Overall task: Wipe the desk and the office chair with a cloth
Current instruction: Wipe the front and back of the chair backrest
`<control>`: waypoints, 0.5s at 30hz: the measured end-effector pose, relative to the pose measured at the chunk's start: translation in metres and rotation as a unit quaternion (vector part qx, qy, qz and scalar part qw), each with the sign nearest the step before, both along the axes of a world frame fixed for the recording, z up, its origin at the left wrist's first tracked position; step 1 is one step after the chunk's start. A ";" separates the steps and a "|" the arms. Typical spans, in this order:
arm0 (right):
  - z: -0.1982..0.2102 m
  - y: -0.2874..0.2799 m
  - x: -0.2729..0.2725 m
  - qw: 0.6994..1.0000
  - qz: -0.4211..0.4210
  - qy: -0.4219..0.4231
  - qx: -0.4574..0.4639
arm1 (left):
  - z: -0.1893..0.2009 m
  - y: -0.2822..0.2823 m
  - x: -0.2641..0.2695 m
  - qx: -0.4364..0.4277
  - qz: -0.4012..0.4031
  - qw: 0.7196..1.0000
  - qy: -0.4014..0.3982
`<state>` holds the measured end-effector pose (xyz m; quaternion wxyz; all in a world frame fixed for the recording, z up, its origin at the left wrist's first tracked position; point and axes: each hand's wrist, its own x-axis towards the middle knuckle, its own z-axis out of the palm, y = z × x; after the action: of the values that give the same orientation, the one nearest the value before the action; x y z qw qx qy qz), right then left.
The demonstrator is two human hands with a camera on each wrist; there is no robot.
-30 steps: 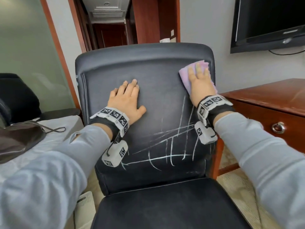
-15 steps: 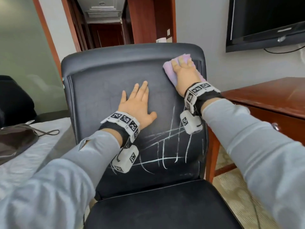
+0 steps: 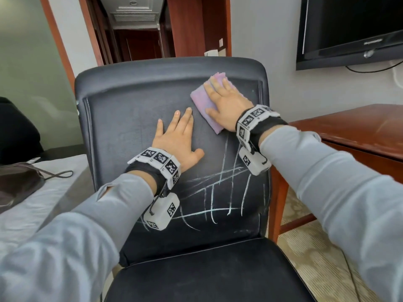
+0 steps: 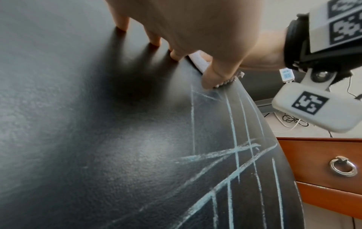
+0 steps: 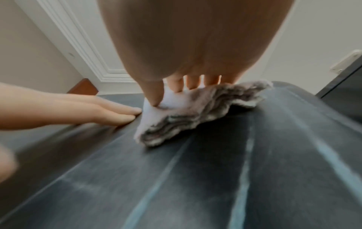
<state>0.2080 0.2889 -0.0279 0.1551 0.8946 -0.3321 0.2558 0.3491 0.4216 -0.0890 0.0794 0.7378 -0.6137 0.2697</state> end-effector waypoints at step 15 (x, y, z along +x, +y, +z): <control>-0.058 -0.005 -0.043 0.987 -0.081 -0.112 0.080 | 0.000 -0.002 -0.003 0.002 0.005 1.000 0.014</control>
<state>0.1653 0.2839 -0.0861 0.0645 0.8402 -0.4378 0.3134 0.3460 0.4199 -0.0885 0.0854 0.7451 -0.6089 0.2584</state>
